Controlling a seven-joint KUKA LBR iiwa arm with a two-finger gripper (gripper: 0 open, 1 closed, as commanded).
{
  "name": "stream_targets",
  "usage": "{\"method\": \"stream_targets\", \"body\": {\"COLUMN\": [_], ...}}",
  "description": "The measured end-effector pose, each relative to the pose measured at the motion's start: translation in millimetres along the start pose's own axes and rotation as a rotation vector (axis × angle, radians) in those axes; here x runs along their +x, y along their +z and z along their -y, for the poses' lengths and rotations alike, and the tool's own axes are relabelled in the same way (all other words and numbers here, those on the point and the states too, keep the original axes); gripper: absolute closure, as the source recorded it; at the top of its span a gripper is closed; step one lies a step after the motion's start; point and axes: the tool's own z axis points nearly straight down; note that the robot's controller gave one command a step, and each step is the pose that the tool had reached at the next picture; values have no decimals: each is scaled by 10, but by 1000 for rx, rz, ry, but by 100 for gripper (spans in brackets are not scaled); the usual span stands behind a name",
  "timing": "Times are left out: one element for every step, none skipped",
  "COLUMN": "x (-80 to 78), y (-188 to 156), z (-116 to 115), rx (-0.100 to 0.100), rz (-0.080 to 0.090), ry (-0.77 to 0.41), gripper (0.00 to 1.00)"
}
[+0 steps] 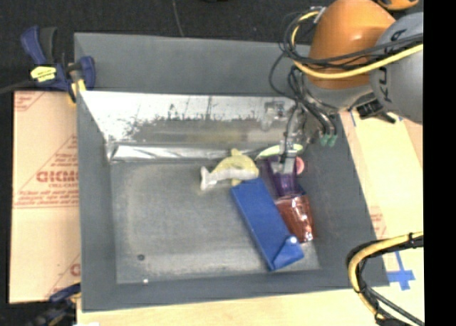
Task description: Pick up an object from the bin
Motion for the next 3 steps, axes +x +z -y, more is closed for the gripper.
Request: {"method": "stream_targets", "body": {"x": [-10, 36, 365], "y": [-52, 551, 779], "z": [1, -386, -459], "rx": [1, 2, 4], "rz": [8, 12, 17], "ry": [-1, -107, -127], "gripper": [0, 0, 0]}}
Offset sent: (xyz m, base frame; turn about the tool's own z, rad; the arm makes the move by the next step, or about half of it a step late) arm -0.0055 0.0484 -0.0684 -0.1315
